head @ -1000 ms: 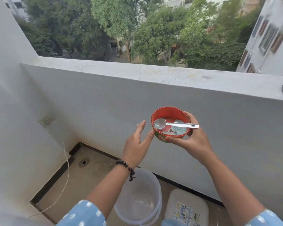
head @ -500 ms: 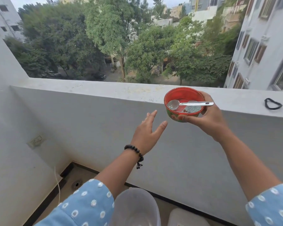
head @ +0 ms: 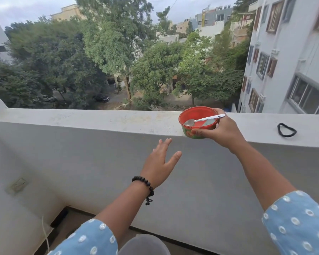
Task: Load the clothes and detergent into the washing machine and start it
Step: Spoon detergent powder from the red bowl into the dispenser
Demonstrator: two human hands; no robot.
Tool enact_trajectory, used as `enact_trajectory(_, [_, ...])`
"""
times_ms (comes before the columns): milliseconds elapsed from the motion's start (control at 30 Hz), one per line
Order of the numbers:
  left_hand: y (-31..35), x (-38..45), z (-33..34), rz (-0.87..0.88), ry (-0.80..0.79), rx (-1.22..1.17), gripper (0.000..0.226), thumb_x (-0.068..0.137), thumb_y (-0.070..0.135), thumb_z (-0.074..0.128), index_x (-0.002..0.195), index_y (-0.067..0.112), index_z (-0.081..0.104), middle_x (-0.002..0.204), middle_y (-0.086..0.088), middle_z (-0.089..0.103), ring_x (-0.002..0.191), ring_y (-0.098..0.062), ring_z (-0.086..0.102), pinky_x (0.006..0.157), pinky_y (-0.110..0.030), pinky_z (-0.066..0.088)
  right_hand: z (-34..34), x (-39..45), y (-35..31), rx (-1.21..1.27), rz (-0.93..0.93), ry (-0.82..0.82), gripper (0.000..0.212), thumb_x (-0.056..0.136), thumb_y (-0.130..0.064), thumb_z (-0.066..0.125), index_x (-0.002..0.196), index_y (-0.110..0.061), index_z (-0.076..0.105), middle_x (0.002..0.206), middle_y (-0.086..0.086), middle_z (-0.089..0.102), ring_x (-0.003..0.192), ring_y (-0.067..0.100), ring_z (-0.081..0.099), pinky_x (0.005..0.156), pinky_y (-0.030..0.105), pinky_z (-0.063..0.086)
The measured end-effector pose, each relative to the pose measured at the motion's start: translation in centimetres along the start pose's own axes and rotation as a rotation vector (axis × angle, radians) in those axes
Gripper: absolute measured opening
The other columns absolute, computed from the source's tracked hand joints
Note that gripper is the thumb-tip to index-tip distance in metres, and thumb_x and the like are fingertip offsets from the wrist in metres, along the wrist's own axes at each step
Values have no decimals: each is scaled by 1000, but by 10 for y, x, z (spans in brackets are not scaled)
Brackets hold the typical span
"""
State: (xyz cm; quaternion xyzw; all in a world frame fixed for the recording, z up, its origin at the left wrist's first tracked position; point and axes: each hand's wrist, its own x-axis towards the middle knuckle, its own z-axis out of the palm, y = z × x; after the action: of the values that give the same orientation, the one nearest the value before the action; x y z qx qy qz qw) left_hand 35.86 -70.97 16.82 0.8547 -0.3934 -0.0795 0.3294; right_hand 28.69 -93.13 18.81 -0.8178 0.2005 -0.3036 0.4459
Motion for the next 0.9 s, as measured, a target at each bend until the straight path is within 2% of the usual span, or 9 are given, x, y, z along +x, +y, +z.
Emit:
enact_trajectory(233, [16,22,-3,61,11,-6,60,100,42,46,153,20,27,161,1,25,150,-10,11,122,-35,14,7,11,3,-83,42,-9,92,55,-52,90,131,-18,49,114,-6,62,102,13,59,82,24,47])
enact_trajectory(333, [22,29,-2,83,7,22,61,101,42,46,153,19,27,161,0,23,151,-10,9,121,-31,13,8,15,4,-112,68,-3,97,49,-62,88,128,-19,52,118,-3,63,106,15,60,85,28,51])
enact_trajectory(400, [24,33,-2,96,6,32,61,101,42,46,154,18,26,161,0,24,151,-11,9,119,-29,14,7,15,4,-136,78,-3,109,39,-75,82,127,-19,50,121,1,61,112,20,59,92,35,53])
enact_trajectory(500, [22,37,-1,103,7,31,62,101,43,45,154,17,25,161,0,23,151,-11,7,119,-29,13,2,15,1,-153,133,-22,136,41,-75,82,150,-14,27,148,8,43,137,27,41,111,45,39])
enact_trajectory(567, [19,38,-1,113,12,35,63,101,44,44,154,17,25,162,0,23,151,-10,5,119,-31,13,-4,12,-2,-83,175,-28,141,46,-70,78,156,-15,10,159,8,27,145,27,29,116,46,31])
enact_trajectory(633, [16,40,-1,122,19,50,62,101,43,44,154,16,25,162,1,22,151,-11,3,121,-33,11,-10,8,-3,8,183,-5,138,48,-72,74,156,-20,7,160,7,26,145,25,29,115,46,31])
enact_trajectory(733, [10,44,-1,140,28,101,61,101,43,43,153,17,24,163,0,16,152,-13,-3,124,-40,6,-17,-1,-7,50,144,81,118,60,-72,66,155,-22,15,159,6,29,144,22,30,113,42,30])
enact_trajectory(833, [8,47,2,156,49,162,63,101,44,40,155,18,19,165,-1,7,151,-15,-8,123,-40,-3,-22,-4,-12,-47,54,150,100,73,-69,58,152,-19,24,158,5,29,145,20,27,115,40,27])
enact_trajectory(900, [7,47,5,154,66,223,66,101,47,37,156,19,13,165,0,-1,151,-16,-13,122,-40,-7,-23,-4,-17,-154,-15,157,94,79,-68,54,152,-17,25,160,5,26,150,22,16,119,42,19])
